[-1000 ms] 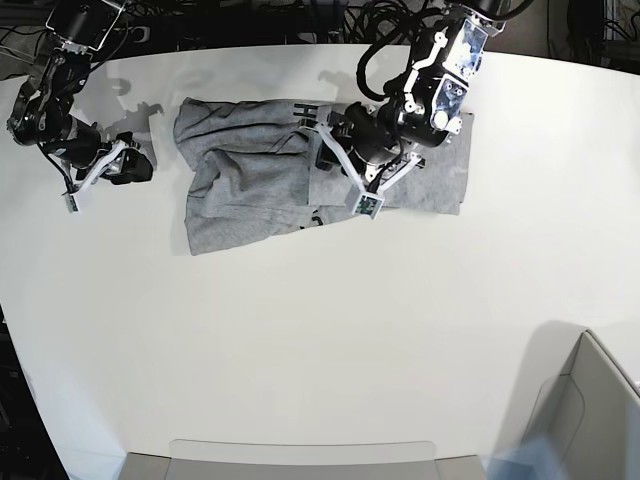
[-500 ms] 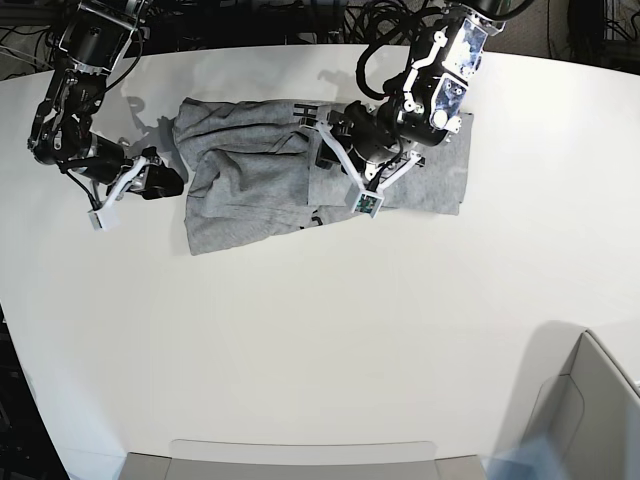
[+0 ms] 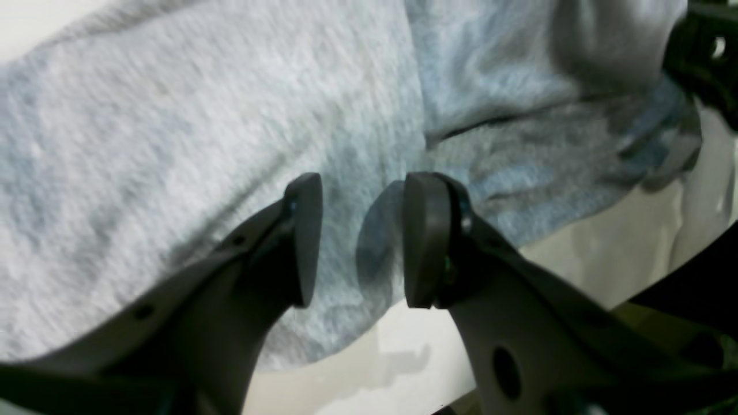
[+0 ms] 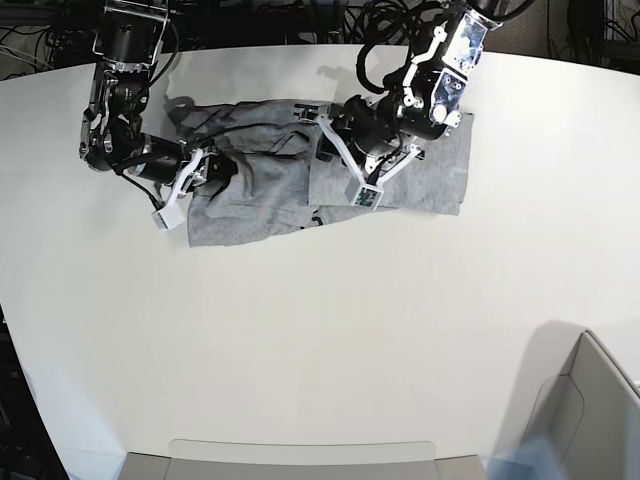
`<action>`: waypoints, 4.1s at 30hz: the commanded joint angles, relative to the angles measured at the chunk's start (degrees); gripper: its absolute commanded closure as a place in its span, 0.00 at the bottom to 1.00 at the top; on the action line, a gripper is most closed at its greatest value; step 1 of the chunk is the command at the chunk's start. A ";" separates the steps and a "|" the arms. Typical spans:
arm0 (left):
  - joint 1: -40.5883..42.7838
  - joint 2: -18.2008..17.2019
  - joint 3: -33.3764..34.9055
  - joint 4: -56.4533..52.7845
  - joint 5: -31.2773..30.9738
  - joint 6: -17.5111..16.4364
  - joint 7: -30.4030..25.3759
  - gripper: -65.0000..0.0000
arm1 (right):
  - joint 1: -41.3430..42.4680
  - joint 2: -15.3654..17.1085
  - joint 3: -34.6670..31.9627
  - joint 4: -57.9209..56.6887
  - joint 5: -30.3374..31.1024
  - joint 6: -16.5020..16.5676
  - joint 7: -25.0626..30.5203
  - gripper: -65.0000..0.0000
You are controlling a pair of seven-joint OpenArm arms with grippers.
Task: Fold the T-shirt properly
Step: 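Release the right gripper and move it to grasp the strip's other end, then fold the held end with the right gripper over onto the bundle, then press and tuck the folded bundle with the right gripper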
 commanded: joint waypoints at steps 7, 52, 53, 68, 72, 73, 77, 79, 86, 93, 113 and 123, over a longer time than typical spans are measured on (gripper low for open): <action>-0.68 0.04 -0.28 0.94 -0.25 -0.07 -0.89 0.65 | 0.05 0.22 -1.46 -0.21 -4.76 0.62 -4.04 0.93; 13.91 -6.99 -21.38 6.48 -0.51 -0.42 -1.24 0.65 | 0.76 -15.25 -46.20 41.28 -93.99 -18.14 3.43 1.00; 13.91 -6.99 -21.38 6.48 -0.51 -0.42 -1.15 0.65 | 0.41 -15.25 -47.70 40.84 -94.43 -18.14 3.43 1.00; 15.14 -8.31 -21.55 5.34 -0.16 -0.42 -1.42 0.65 | -0.65 -15.34 -59.92 23.35 -95.58 -25.18 3.43 1.00; 15.14 -8.31 -21.55 5.25 -0.16 -0.42 -1.42 0.65 | -2.23 -15.34 -61.94 22.47 -95.84 -25.18 2.81 0.79; 15.14 -8.31 -21.55 5.25 -0.16 -0.42 -1.42 0.65 | -2.67 -15.34 -61.94 22.73 -95.93 -25.18 2.64 0.71; 15.14 -8.40 -21.55 4.72 -0.16 -0.42 -1.51 0.65 | -3.46 -14.98 -64.05 25.11 -95.93 -25.09 2.55 0.52; 15.05 -8.40 -21.55 3.49 -0.16 -0.42 -1.51 0.65 | -3.46 -14.90 -65.98 27.13 -95.93 -25.00 2.55 0.51; 13.12 -8.40 -21.55 -0.64 -0.16 -0.42 -1.51 0.65 | -5.40 -14.81 -71.70 40.32 -96.01 -25.00 2.55 0.51; 12.94 -8.40 -21.55 -1.25 -0.16 -0.42 -1.51 0.65 | -5.40 -15.25 -65.10 46.03 -101.20 -25.18 2.55 0.57; 12.94 -8.22 -21.46 -1.25 -0.16 -0.42 -1.51 0.65 | -3.99 -14.81 -46.29 38.12 -86.52 -25.09 2.64 0.63; 12.94 -8.22 -21.46 -1.25 -0.16 -0.42 -1.51 0.65 | -8.74 -14.81 -46.03 36.18 -86.96 -21.31 2.55 1.00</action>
